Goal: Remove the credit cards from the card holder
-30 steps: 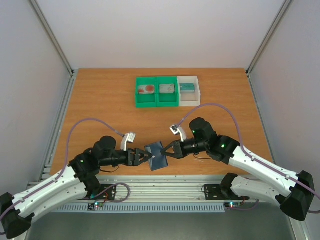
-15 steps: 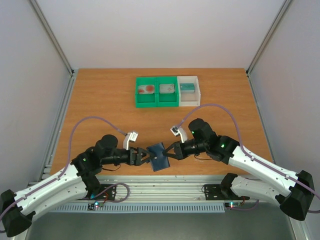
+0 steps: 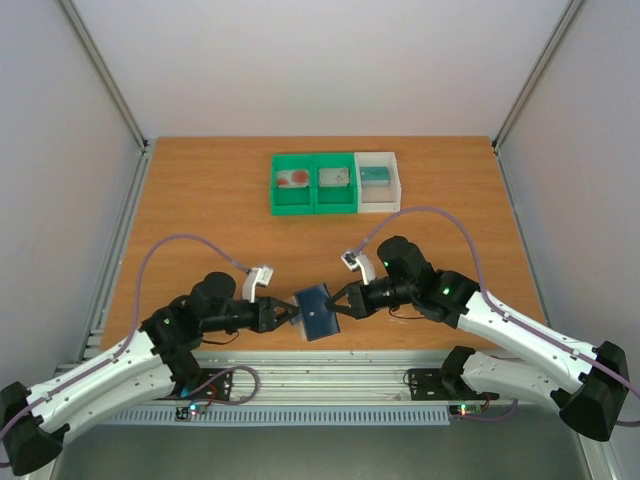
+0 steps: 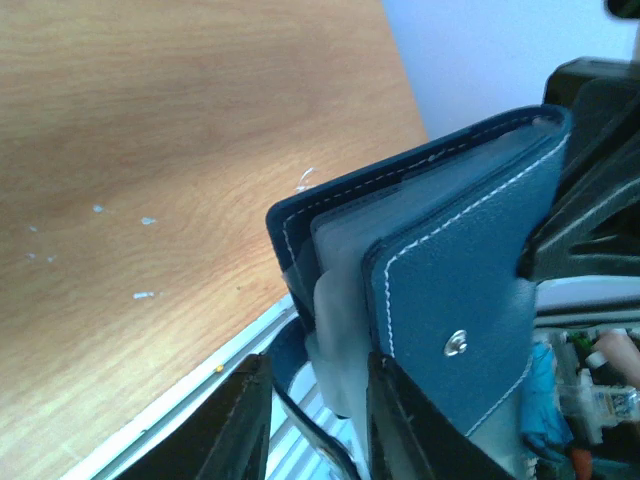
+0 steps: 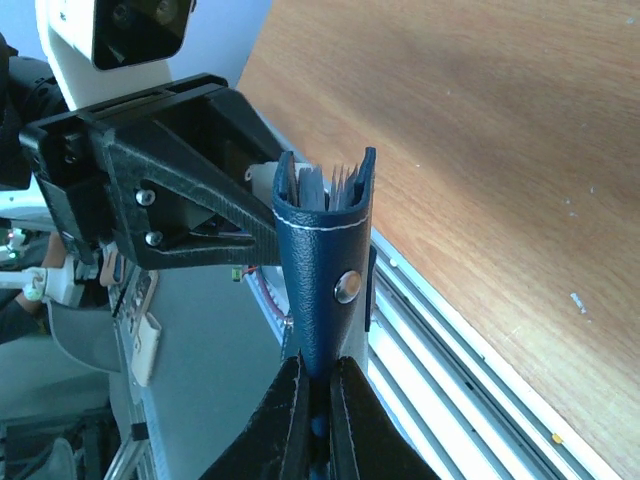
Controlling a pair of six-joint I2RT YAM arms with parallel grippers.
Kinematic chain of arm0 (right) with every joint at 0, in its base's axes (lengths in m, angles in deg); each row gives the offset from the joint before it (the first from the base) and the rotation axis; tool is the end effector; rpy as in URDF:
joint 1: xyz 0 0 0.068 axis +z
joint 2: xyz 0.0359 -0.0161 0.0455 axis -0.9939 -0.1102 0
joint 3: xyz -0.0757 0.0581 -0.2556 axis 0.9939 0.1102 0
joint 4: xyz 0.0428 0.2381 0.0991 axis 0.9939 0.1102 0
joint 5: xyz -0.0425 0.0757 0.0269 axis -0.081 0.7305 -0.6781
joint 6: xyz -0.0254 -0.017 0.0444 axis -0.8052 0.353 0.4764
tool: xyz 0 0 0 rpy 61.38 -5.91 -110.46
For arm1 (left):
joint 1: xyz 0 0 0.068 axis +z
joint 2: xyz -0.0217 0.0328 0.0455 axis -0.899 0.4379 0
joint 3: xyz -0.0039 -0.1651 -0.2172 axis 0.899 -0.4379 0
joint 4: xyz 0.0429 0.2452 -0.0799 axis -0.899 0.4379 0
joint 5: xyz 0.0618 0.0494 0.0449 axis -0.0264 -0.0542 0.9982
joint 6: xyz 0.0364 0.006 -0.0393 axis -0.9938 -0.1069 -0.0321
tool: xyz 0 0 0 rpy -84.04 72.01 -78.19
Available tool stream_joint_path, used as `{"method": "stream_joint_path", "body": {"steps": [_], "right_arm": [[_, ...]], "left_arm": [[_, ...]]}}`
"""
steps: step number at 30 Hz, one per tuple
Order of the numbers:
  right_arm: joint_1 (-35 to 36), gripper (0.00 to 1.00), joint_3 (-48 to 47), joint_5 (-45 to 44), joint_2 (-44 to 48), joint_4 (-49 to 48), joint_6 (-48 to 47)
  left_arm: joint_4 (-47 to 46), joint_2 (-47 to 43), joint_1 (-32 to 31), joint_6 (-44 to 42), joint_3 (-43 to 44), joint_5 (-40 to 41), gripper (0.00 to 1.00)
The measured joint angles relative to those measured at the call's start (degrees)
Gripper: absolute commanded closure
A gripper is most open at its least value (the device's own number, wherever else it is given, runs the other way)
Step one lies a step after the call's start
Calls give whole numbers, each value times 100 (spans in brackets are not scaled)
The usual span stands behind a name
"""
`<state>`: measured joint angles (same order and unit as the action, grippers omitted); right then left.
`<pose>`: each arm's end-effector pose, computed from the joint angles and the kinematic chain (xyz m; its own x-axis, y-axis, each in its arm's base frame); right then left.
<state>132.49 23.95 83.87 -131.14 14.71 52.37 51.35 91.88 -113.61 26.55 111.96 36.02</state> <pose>0.1203 0.1678 0.2769 -0.5304 -0.4179 -0.7376 -0.8477 0.2717 0.4556 0.0902 -0.1263 0.2278 -0.8818 -0.0181 -0.4713 0.4004 0.4995 -0.7683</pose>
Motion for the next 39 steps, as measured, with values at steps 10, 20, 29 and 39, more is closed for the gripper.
{"method": "stream_joint_path", "body": {"steps": [10, 20, 29, 39], "right_arm": [[-13, 99, 192, -31, -302, -376, 11], [-271, 99, 704, -175, -1722, -1449, 17], [-461, 78, 922, -328, -3001, -2286, 2], [-186, 47, 348, -1611, -2568, -669, -68]], "left_arm": [[-61, -424, -2, 260, -483, 111, 100], [37, 424, 0, 201, -509, 636, 100], [-354, 1663, 0, 199, -654, 925, 92], [-686, 2267, 0, 234, -658, 935, 83]]}}
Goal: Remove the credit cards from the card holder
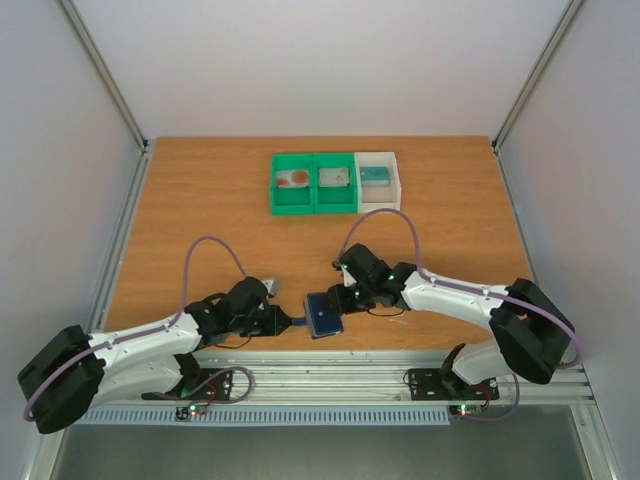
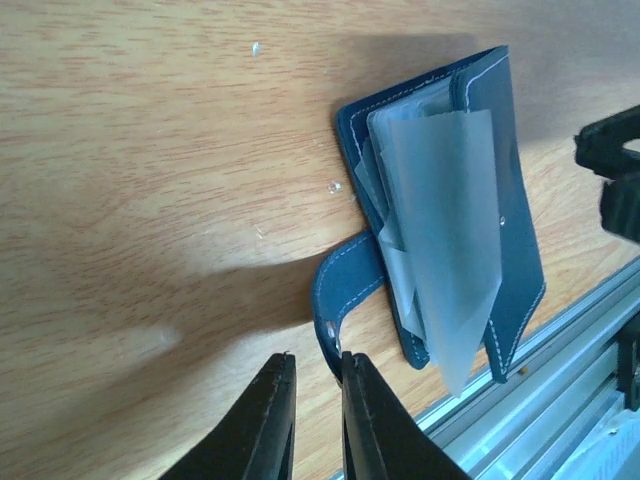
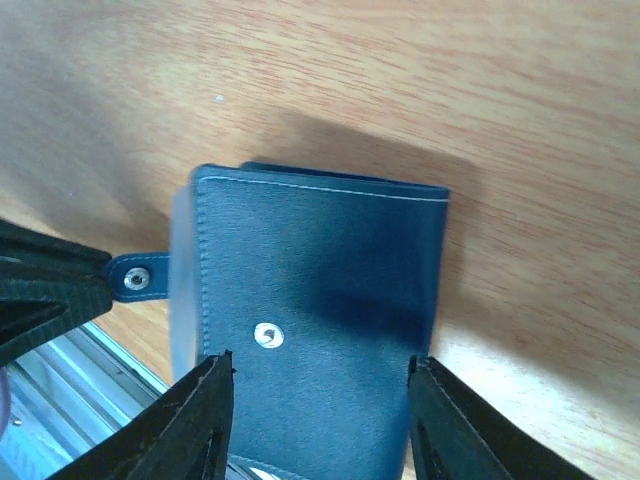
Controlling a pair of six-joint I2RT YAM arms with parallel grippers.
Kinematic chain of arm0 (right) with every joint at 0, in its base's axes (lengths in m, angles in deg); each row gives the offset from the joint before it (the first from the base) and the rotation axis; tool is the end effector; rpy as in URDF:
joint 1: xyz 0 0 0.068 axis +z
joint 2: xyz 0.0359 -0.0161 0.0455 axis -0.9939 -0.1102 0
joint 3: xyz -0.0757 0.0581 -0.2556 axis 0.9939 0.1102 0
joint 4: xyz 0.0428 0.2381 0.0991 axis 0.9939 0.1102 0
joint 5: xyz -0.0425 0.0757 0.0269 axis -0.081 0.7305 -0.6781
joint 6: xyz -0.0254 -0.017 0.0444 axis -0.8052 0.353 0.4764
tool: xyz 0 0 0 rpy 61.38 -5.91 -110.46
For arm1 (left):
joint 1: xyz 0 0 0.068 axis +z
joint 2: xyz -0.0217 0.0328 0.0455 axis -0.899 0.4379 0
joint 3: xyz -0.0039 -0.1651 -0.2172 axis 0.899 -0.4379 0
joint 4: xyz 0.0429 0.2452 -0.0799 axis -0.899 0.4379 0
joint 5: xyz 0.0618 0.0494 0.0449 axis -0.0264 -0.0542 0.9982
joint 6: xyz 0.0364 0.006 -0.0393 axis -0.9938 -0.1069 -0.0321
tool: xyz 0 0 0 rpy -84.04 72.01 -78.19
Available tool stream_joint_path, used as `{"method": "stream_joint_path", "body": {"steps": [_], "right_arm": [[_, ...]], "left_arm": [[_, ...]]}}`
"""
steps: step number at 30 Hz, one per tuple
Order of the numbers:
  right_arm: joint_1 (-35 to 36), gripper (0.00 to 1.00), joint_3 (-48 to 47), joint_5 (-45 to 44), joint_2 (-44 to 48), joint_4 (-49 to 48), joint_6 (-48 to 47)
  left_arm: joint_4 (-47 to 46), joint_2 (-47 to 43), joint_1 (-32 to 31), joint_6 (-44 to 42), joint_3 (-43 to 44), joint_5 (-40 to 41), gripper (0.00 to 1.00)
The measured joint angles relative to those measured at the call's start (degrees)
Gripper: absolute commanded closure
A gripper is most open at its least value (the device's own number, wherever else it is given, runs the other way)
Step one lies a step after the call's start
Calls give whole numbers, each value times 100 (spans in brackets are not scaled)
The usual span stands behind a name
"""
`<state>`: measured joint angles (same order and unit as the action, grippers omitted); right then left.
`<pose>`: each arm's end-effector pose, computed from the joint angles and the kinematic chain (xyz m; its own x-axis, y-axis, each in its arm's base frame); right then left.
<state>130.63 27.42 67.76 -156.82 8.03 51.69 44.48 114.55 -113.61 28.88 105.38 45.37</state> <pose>0.1685 0.1966 0.1656 -0.6938 -0.5504 -0.4644 -0.7131 0.6151 0.3364 0.1094 -0.1404 0.1397 -0.9575 -0.0243 -0.2875 0.1588 0.7874 -0.5956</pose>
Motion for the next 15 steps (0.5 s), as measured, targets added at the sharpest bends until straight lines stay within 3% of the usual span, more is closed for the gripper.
{"method": "stream_joint_path", "body": {"steps": [5, 15], "right_arm": [[695, 34, -579, -780, 44, 691, 13], [1403, 33, -1318, -1969, -741, 1464, 79]], "left_arm": [[-138, -201, 17, 105, -153, 17, 76], [-334, -535, 76, 275, -520, 114, 62]]}}
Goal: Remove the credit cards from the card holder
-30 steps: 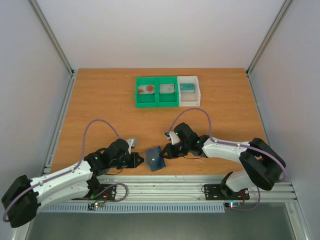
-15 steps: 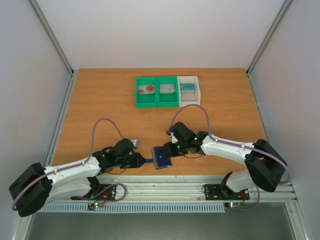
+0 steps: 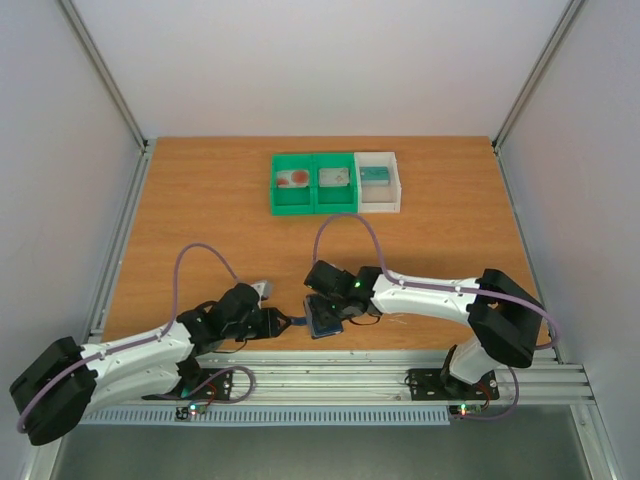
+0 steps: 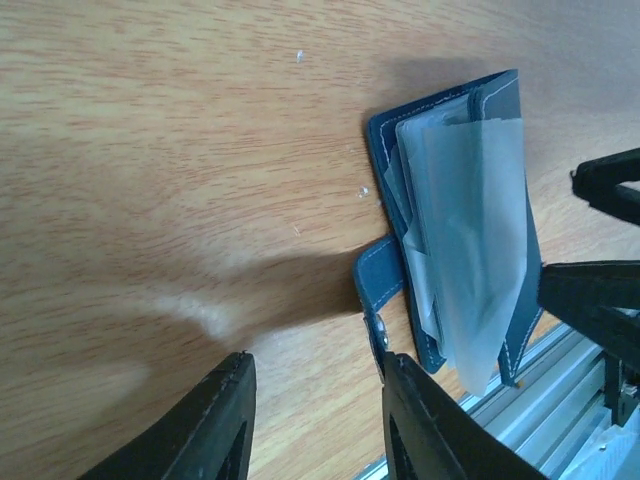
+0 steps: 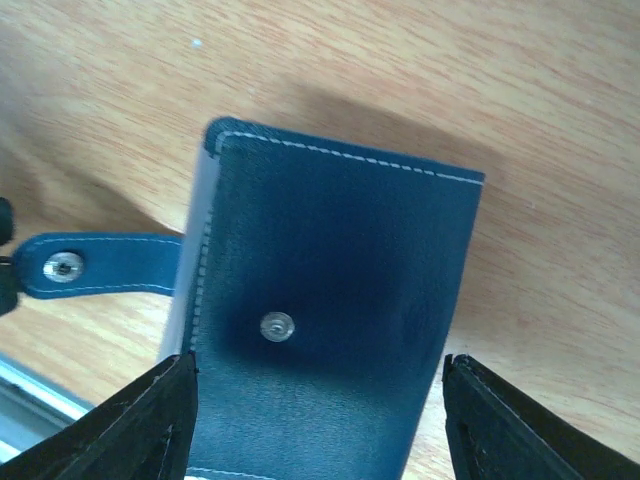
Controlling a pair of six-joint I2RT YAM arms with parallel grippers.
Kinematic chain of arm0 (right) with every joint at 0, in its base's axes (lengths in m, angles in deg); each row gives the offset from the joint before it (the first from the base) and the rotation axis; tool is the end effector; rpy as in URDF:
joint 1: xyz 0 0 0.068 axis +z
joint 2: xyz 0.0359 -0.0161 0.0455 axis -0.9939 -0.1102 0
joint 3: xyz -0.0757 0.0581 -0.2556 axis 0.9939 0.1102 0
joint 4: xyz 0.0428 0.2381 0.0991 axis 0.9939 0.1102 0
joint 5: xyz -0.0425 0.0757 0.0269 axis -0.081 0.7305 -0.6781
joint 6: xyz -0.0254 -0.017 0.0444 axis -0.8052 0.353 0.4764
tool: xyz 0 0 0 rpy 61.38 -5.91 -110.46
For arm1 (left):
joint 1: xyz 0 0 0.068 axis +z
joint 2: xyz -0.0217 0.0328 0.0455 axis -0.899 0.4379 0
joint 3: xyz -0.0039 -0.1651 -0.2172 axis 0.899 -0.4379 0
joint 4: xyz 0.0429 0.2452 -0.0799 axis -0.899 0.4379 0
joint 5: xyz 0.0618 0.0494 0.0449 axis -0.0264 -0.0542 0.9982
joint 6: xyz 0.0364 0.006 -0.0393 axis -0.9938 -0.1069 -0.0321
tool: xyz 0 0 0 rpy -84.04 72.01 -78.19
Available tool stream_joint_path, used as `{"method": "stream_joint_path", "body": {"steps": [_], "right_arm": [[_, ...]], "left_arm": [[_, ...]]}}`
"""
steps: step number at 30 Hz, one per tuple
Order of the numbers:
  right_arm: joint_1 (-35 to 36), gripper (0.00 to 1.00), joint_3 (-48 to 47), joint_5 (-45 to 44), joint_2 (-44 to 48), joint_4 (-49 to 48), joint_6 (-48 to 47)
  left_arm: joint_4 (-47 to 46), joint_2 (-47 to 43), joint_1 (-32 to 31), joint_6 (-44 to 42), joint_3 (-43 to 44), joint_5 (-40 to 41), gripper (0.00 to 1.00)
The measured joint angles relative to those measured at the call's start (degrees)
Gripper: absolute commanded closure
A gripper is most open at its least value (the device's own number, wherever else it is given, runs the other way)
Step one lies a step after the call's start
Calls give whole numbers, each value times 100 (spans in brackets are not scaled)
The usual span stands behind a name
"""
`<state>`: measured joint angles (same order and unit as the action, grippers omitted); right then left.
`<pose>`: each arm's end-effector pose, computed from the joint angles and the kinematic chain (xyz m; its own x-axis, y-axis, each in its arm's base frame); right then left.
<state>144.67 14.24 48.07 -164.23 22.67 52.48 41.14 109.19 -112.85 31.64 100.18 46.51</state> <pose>0.1409 0.2522 0.1827 -0.5778 -0.7291 -0.3670 -0.7910 0.6110 0.0315 0.1018 -0.1271 0.1311 -0.9475 -0.0978 -0.3045 0.1237 0.7658 -0.6310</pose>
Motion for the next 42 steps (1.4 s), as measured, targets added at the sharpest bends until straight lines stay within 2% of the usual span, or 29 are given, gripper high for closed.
{"method": "stream_joint_path", "body": {"steps": [8, 18, 20, 25, 28, 29, 42], "right_arm": [[144, 30, 0, -216, -131, 131, 72], [470, 20, -4, -402, -308, 155, 177], [492, 20, -7, -490, -350, 192, 186], [542, 18, -94, -647, -413, 299, 192], [605, 15, -173, -688, -413, 341, 192], [721, 11, -212, -686, -409, 339, 192], [787, 14, -243, -1102, -417, 442, 216]], "left_arm": [[-562, 116, 0, 87, -105, -48, 56], [-1003, 743, 11, 118, -57, -85, 52], [-1104, 857, 11, 118, -28, -96, 58], [-1259, 1071, 22, 138, -15, -149, 84], [-1255, 1102, 24, 103, -15, -177, 95], [-1255, 1097, 24, 109, -15, -177, 98], [-1165, 369, 24, 136, -20, -236, 100]]}}
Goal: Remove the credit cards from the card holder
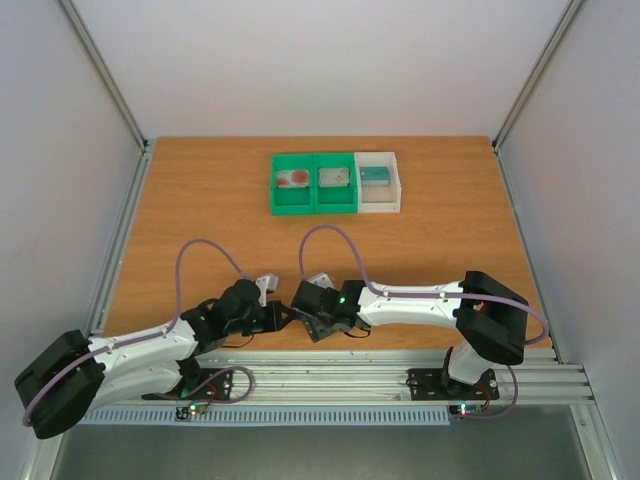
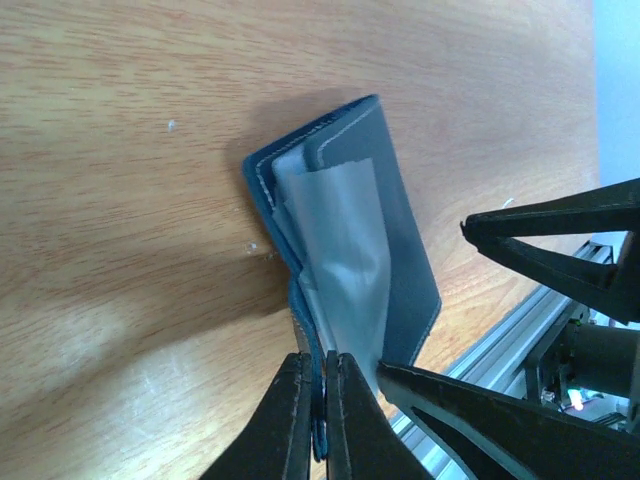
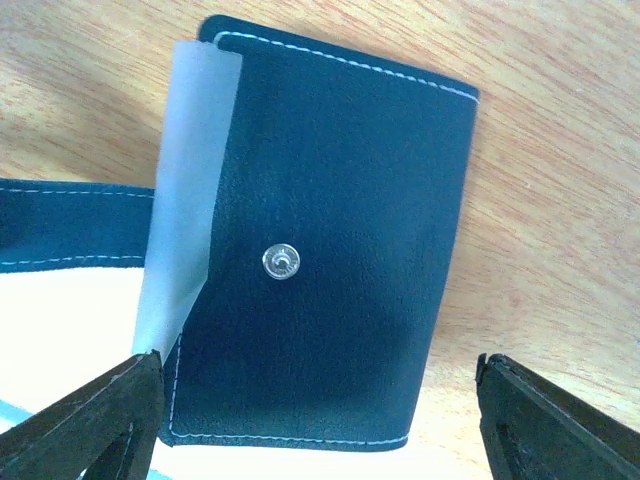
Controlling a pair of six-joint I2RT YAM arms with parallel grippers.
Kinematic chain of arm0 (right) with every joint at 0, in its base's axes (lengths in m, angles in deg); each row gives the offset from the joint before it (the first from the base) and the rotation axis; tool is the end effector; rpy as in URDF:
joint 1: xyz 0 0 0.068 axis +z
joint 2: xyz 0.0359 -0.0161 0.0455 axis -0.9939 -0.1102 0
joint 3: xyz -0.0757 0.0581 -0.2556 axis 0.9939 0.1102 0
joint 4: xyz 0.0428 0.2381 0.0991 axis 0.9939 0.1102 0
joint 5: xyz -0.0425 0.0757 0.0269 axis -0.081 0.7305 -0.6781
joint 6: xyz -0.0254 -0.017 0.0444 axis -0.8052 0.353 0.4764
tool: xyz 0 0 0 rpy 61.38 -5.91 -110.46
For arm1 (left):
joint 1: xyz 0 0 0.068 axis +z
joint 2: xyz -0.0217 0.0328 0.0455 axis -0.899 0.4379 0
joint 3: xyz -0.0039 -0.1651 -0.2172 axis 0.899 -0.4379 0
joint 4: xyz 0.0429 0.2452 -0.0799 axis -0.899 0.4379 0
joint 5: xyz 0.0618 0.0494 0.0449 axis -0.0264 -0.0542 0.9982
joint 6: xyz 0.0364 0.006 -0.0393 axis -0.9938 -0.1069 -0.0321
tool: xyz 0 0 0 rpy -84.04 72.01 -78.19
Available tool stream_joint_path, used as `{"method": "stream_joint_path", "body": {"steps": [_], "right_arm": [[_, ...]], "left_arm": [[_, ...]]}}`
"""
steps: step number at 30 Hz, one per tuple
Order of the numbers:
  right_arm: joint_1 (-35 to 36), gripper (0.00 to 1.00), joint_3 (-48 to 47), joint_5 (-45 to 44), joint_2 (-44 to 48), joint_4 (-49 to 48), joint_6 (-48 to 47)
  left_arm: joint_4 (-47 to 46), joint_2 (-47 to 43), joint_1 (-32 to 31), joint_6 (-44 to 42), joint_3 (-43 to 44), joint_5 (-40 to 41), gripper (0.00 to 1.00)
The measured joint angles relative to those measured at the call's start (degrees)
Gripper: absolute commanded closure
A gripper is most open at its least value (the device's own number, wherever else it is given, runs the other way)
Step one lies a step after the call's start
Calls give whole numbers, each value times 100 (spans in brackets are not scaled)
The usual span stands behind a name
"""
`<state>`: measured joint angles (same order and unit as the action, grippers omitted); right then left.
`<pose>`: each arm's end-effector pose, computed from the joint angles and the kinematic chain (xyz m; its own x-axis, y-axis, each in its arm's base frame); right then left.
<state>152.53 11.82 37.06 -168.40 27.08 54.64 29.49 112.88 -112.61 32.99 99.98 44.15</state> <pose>0.1132 0.2712 0.1724 -0.5096 -0.8063 -0.3003 -0.8079 0.5685 -0.1552 0.1115 -0.1391 0.1367 -0.9318 -0.1291 -0.3392 0.1665 0.6783 -0.7157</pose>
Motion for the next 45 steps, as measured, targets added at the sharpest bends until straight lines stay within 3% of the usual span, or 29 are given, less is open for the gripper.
{"method": "stream_joint_path", "body": {"steps": [11, 16, 31, 40, 45], "right_arm": [[0, 11, -11, 74, -17, -101, -44], [0, 15, -11, 122, -79, -109, -46], [0, 57, -20, -442, 181, 221, -216], [-74, 98, -13, -564, 308, 243, -415], [-293, 99, 114, -374, 610, 142, -496]], "left_arm": [[52, -295, 0, 81, -11, -48, 99], [61, -319, 0, 105, -11, -87, 100], [483, -466, 0, -28, -35, -157, 100], [920, -748, 2, -192, -35, -173, 100], [1307, -953, 4, -275, -35, -111, 100]]}}
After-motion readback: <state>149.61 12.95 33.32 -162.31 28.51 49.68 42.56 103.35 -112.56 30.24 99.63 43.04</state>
